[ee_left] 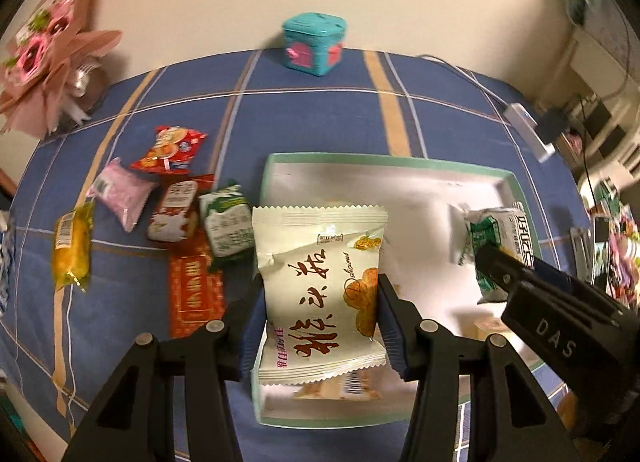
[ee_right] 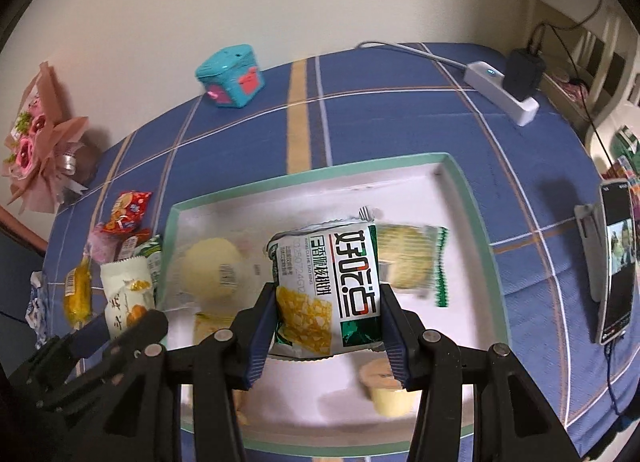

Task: Organize snacks
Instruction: 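Carry the corn packet with right tool into the tray while left tool carries the cookie packet, then open right tool releasing the corn packet while left tool releases the cookie packet in the tray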

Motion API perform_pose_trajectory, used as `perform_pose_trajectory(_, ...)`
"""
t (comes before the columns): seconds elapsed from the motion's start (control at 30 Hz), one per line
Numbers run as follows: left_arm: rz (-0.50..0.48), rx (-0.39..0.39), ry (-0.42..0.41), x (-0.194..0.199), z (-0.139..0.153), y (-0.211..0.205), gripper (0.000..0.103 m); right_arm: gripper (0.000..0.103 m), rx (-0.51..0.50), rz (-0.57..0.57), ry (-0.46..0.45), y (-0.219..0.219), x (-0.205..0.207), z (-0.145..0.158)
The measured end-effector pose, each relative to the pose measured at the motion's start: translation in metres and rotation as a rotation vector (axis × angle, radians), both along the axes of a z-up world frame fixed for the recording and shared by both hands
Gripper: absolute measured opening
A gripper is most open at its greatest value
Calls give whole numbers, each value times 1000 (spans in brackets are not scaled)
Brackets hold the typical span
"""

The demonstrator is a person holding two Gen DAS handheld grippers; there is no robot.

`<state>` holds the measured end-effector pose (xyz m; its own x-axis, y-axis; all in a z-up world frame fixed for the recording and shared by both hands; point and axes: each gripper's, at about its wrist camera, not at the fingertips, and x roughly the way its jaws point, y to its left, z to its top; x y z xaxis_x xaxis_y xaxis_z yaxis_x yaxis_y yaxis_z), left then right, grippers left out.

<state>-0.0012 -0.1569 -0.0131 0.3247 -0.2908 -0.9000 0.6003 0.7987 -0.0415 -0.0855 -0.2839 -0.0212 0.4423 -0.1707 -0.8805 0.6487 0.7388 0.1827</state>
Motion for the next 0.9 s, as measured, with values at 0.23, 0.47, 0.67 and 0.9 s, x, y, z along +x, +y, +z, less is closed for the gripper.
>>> perform_pose_trajectory(0.23,-60,25,-2,-12,-12,-19,53,52,37,-16,9,-10,-6,-12)
perform_pose_trajectory(0.47,-94,56,-10,-19,-22,-30,53,52,61,-18,29,-12,-4,-21)
perform_pose_trajectory(0.67,-116,75,-11,-23,-31,-36,53,52,75,-14,48,-13,-2,-29)
perform_pose_trajectory(0.9,-132,101,-22,-25,-39,-40,54,52,68,-1,78,-13,4,-36)
